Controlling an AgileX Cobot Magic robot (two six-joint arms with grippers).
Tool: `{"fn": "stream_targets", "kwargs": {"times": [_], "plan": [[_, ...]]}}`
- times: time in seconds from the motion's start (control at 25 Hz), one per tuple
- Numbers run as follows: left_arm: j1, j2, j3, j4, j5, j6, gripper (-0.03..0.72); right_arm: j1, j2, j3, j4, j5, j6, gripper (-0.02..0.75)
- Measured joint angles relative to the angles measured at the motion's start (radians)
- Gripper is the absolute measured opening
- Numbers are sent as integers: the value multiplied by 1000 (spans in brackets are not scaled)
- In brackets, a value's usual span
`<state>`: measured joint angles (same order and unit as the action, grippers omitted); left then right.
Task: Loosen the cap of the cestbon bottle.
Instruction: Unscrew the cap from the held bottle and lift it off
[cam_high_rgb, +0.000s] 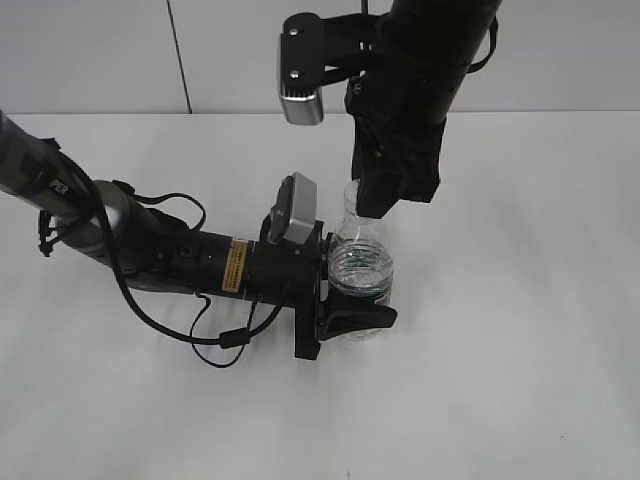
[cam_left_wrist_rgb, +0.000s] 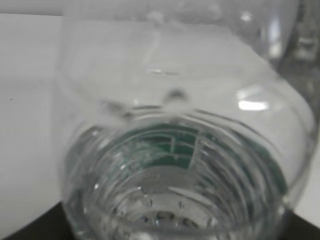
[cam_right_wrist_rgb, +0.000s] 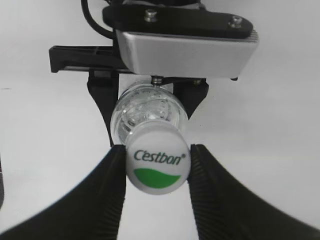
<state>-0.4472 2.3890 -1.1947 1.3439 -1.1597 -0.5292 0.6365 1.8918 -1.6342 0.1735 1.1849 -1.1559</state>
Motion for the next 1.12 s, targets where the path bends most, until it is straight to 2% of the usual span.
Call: {"fn": "stream_targets", "kwargs": {"times": [0.36,0.76,1.12], "plan": [[0,0,0,0,0,0,406,0,0,0,-5,-1,-187,298],[0,0,0,1,0,-1,406,0,0,0,-5,-3,-207,298],[0,0,0,1,1,-2,406,0,0,0,43,-23,-151,399]]}}
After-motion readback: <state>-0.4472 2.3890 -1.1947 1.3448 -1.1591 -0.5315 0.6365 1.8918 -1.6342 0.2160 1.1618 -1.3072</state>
